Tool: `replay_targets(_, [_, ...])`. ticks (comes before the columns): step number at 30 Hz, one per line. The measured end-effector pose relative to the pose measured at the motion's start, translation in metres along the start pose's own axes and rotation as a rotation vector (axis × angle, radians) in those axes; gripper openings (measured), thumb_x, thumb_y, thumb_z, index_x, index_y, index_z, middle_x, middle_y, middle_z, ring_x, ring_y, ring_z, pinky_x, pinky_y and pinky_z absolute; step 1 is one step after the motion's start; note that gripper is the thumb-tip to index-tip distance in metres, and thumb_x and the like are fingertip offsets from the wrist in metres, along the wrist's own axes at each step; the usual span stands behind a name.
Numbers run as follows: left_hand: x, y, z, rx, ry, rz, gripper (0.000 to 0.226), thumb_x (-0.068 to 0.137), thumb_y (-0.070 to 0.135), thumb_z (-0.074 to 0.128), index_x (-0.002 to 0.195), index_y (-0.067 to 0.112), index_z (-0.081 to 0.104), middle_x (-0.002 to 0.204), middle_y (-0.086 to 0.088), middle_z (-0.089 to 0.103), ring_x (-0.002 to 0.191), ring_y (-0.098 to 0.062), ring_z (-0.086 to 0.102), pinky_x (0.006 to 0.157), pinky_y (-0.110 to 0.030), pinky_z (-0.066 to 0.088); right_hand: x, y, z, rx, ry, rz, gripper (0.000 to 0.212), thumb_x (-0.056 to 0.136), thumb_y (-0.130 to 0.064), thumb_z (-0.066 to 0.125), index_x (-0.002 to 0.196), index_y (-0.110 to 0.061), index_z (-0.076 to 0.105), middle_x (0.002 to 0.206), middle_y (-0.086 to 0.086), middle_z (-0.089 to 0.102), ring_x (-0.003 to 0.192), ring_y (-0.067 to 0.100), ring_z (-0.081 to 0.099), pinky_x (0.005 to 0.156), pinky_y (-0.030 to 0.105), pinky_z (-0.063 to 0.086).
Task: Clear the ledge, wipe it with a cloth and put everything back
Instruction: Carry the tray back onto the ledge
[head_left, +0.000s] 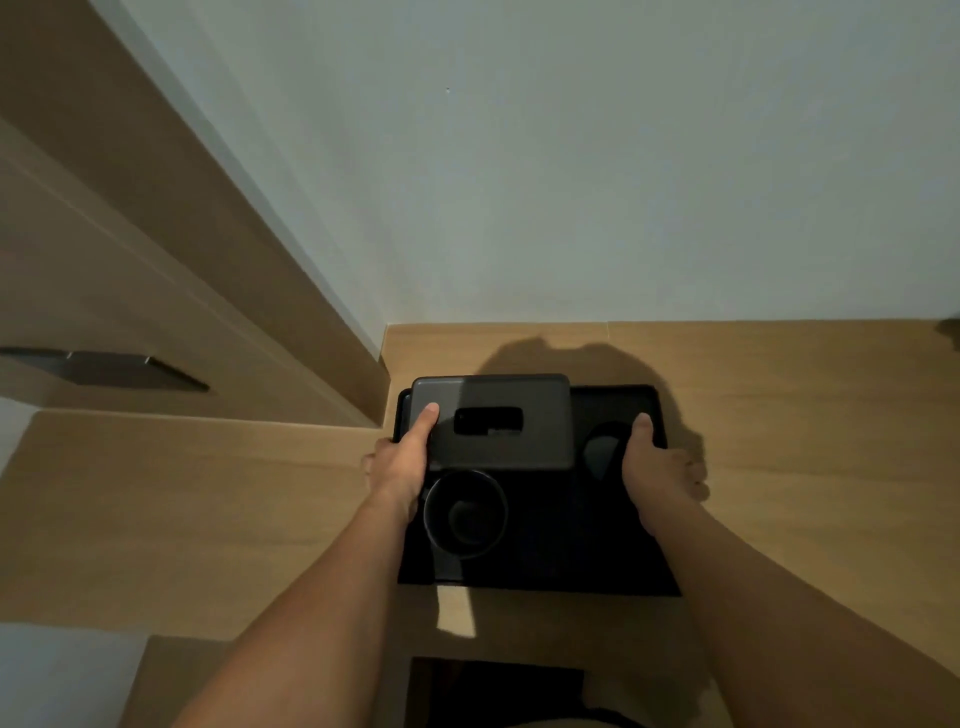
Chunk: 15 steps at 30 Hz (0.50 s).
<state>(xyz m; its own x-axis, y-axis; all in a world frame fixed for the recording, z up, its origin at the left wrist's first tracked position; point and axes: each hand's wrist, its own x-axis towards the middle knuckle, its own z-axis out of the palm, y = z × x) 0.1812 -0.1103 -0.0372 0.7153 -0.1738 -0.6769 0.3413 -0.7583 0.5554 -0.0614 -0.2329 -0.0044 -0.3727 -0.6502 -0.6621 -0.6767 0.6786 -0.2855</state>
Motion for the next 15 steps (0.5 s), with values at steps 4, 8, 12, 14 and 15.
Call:
replay_targets(4, [0.01,0.012,0.007,0.012,0.012,-0.034,0.132,0.04,0.098,0.061,0.141,0.014,0.052,0.145,-0.008,0.041,0.131,-0.035,0.046,0.111,-0.052,0.04,0.013,-0.014,0.012,-0.06,-0.015,0.01,0.094,0.095,-0.072,0.018,0.153,0.002,0.018,0.161,0.021,0.015,0.146,0.038,0.017,0.117,0.05,0.02])
replay_targets(8, [0.018,0.017,0.007,-0.063,0.026,-0.077,0.135,0.035,0.095,0.068,0.139,0.012,0.05,0.144,-0.006,0.042,0.13,-0.033,0.048,0.109,-0.051,0.042,0.019,-0.022,0.024,-0.087,-0.032,0.004,0.093,0.097,-0.07,0.017,0.154,0.003,0.013,0.162,0.021,0.012,0.148,0.037,0.015,0.119,0.047,0.017])
replay_targets(12, [0.019,0.018,0.003,0.007,0.037,-0.064,0.131,0.038,0.097,0.066,0.137,0.012,0.052,0.143,-0.007,0.044,0.132,-0.034,0.047,0.11,-0.051,0.042,0.02,-0.018,0.032,-0.149,-0.075,-0.034,0.094,0.097,-0.07,0.014,0.153,0.005,0.015,0.163,0.021,0.01,0.15,0.035,0.011,0.121,0.046,0.014])
replay_targets(14, [0.023,0.014,0.002,0.038,0.022,-0.079,0.133,0.033,0.103,0.061,0.133,0.016,0.058,0.139,-0.006,0.049,0.126,-0.035,0.053,0.106,-0.052,0.046,0.02,-0.012,0.033,-0.146,-0.087,-0.049,0.09,0.098,-0.068,0.015,0.154,0.002,0.016,0.163,0.019,0.009,0.15,0.035,0.011,0.12,0.048,0.014])
replay_targets(15, [0.028,0.009,0.002,0.038,0.031,-0.09,0.132,0.03,0.105,0.058,0.129,0.017,0.061,0.135,-0.007,0.054,0.12,-0.035,0.057,0.103,-0.053,0.048,0.021,-0.008,0.032,-0.131,-0.094,-0.059,0.087,0.099,-0.067,0.016,0.155,0.0,0.016,0.164,0.018,0.008,0.15,0.035,0.009,0.12,0.049,0.014])
